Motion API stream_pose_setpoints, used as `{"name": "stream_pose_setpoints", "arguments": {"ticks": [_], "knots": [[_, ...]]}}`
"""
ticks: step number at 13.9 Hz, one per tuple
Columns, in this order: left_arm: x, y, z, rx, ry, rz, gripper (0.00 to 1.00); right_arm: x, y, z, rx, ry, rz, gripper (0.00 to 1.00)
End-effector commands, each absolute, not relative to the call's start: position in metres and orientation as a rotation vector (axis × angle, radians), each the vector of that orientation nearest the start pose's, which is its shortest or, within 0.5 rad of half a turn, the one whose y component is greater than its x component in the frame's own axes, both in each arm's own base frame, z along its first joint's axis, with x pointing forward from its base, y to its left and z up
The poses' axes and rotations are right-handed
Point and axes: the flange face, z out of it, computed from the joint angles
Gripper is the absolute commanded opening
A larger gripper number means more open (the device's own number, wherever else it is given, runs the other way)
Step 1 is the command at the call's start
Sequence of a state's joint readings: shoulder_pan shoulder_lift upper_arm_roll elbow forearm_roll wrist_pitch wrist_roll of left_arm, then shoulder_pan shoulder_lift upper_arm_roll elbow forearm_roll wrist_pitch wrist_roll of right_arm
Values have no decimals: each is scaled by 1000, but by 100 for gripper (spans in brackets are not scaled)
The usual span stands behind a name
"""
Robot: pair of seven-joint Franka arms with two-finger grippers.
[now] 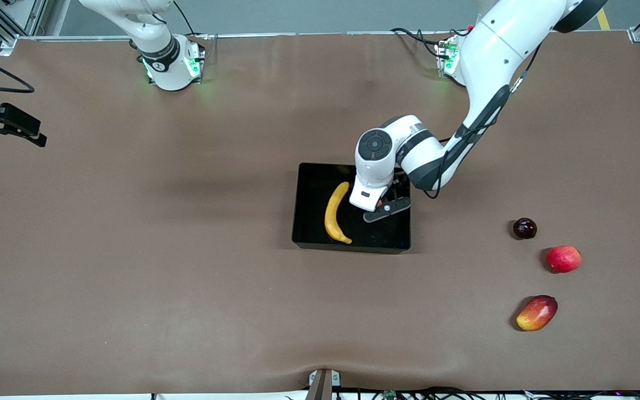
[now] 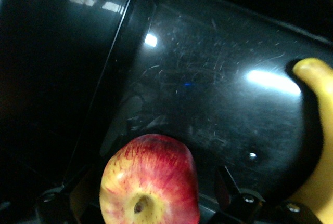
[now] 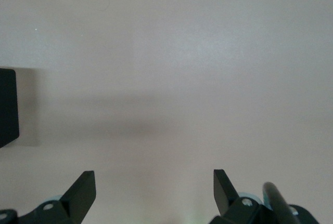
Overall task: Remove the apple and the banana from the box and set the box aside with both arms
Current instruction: 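Reach the left gripper into the black tray and grasp the apple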
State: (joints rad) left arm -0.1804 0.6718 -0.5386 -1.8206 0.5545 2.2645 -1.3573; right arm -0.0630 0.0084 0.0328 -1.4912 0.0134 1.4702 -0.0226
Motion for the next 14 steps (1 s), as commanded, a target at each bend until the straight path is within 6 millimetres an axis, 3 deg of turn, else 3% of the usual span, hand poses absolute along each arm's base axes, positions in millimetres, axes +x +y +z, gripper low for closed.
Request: {"name": "stream_pose_setpoints", "arguments": {"ticks": [1,2,3,5,9,11,12,14], "knots": [[501,-396,202,-2987,-527,-68,73,549,-15,648,-3124,-2,47,100],[502,-397,204,-2990,-530,-72,24,549,-15,648,-3126,-4,42,100],[504,-397,208,-2992,-536,-77,0,549,-15,647,-3124,-2,45,100],[513,-396,230,-2992,-548,-118,0,549,-14,647,-3125,-4,45,100],[536,-377,315,-2928,-536,-200,0,555,-16,638,-3123,-2,71,100],[566,-353,366,-2935,-509,-133,0,556,-15,635,-3124,-4,78,100],[581,-333,387,-2943,-466,-108,0,556,-14,635,-3124,-6,81,100],[608,-278,413,-2962,-392,-67,0,556,-14,634,-3124,-6,83,100]]}}
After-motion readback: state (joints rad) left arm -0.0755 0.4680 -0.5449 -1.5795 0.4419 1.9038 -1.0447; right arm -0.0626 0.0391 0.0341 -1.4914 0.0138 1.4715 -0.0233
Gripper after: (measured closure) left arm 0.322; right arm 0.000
